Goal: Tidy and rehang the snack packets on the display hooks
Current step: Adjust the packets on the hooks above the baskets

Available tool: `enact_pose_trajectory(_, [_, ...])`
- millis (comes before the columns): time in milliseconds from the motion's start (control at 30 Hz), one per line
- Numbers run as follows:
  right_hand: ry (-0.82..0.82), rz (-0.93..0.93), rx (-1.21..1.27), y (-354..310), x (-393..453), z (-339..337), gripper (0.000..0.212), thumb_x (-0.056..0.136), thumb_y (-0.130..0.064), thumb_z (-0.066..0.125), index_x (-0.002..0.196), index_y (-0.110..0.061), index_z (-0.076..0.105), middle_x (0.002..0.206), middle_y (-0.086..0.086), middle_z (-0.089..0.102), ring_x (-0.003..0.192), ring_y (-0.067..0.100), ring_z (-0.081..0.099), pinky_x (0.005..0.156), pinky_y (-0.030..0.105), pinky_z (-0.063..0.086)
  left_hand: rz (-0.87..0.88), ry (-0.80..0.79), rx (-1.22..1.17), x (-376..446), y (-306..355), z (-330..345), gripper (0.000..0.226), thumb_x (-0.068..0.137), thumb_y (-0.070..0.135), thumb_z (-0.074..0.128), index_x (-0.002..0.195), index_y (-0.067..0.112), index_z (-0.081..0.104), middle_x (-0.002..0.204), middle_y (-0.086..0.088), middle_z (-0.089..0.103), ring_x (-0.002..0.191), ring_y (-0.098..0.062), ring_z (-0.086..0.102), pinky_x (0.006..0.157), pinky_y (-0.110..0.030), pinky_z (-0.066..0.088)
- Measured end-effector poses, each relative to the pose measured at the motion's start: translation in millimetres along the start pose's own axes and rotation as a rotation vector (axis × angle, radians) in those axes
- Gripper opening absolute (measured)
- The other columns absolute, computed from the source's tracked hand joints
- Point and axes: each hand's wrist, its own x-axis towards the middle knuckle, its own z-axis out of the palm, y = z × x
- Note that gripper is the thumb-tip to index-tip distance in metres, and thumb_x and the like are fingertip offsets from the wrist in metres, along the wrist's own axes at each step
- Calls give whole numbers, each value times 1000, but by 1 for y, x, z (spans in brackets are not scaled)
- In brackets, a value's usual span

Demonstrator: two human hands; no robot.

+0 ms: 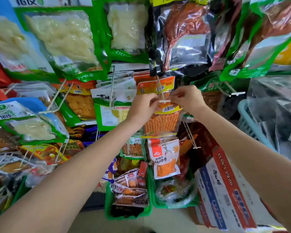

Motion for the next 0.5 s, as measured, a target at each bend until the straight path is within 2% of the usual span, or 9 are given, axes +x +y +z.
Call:
enact_pose_trajectory(100, [-35,-1,3,3,4,1,10,80,-11,69,71,-16,66,59,-4,62,41,-8,55,51,8,48,6,-2,-3,0,-6,0,16,91,9,53,99,2,65,75,1,65,66,-7,65,65,-18,53])
enact_pose_trajectory(167, [-37,-1,-8,6,6,4,6,80,-9,68,75,-12,69,61,-3,61,40,-10,54,48,3,45,-8,9,-2,2,-11,3,17,91,10,53,97,1,65,77,-5,69,66,-9,66,67,-21,54])
enact_pose_trajectory(233, [-3,7,-4,8,10,7,5,81,-8,68,77,-11,69,65,1,63,41,-10,54,49,3,45,-55,16,-8,10,-14,8,16,91,10,53,97,0,64,82,-9,70,71,-13,68,70,-27,55])
enact_pose_trajectory(300, [38,11,21,10,17,12,6,83,-7,64,82,-7,71,75,8,69,52,-4,61,64,10,53,-80,32,83,18,-17,12,16,92,10,52,101,2,61,94,-11,69,82,-17,67,74,-29,53])
enact_pose_trajectory(333, [48,21,41,10,22,13,9,84,-5,62,87,-3,71,83,12,71,66,5,67,75,19,55,-65,28,155,22,-18,14,20,91,9,51,108,3,59,106,-12,65,90,-21,65,79,-32,52])
enact_pose_trajectory(367, [47,37,53,11,26,15,13,85,-4,60,93,-2,70,92,14,71,80,16,69,83,26,54,-40,6,222,23,-20,14,29,91,8,50,119,4,53,120,-13,58,99,-25,62,83,-35,50])
enact_pose_trajectory(400, [39,53,57,12,29,16,17,86,-2,58,99,-2,70,100,13,70,90,20,67,87,28,51,-21,-35,281,21,-21,14,43,90,8,50,132,6,43,135,-13,45,106,-27,58,85,-36,50])
enact_pose_trajectory(467, [3,80,81,12,32,18,28,86,4,53,110,-5,65,113,8,65,105,17,61,89,27,48,5,-130,405,12,-26,13,66,90,9,50,146,13,16,154,-9,12,119,-27,50,85,-32,48])
enact_pose_trajectory(500, [-18,85,104,14,32,19,35,86,9,47,114,-5,62,119,8,62,112,15,58,91,28,48,40,-158,473,6,-29,11,70,90,9,50,147,16,9,156,-7,1,129,-27,40,94,-32,45])
